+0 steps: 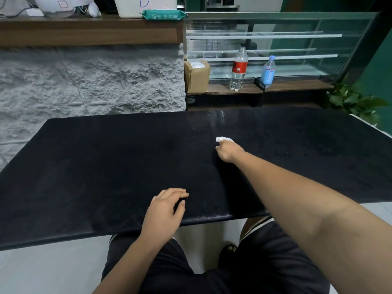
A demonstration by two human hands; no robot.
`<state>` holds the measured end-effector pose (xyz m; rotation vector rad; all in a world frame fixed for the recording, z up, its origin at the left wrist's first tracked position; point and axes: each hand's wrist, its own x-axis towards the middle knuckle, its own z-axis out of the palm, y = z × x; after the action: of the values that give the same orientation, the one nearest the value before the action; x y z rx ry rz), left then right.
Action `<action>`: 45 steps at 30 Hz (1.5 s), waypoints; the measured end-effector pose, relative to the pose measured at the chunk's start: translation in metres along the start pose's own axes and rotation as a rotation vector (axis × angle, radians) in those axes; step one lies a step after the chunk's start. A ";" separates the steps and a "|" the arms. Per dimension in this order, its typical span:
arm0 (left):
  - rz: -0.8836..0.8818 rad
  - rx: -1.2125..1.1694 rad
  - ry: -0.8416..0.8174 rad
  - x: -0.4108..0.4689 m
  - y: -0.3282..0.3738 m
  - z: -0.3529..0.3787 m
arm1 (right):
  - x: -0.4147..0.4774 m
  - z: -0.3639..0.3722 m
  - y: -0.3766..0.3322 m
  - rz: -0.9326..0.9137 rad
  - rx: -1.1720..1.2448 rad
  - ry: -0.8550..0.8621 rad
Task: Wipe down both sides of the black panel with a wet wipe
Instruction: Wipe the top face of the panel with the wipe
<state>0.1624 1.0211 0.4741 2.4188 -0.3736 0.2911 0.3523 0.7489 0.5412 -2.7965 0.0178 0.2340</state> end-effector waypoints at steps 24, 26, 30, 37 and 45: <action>-0.011 -0.035 -0.040 0.004 0.003 -0.007 | -0.009 0.016 -0.024 -0.204 0.194 0.120; -0.020 -0.058 -0.056 0.008 0.004 -0.009 | -0.011 0.016 -0.008 -0.190 0.150 0.165; -0.033 -0.085 -0.092 0.018 0.005 -0.013 | -0.016 0.018 0.023 -0.143 0.074 0.170; -0.088 -0.177 -0.115 0.064 0.005 -0.015 | -0.009 0.020 0.045 -0.196 -0.023 0.192; -0.001 -0.034 -0.159 0.140 0.006 0.001 | 0.007 0.027 0.054 -0.263 -0.089 0.246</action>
<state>0.2916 0.9892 0.5191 2.4155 -0.4439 0.0908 0.3528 0.7074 0.4974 -2.8576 -0.3061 -0.1765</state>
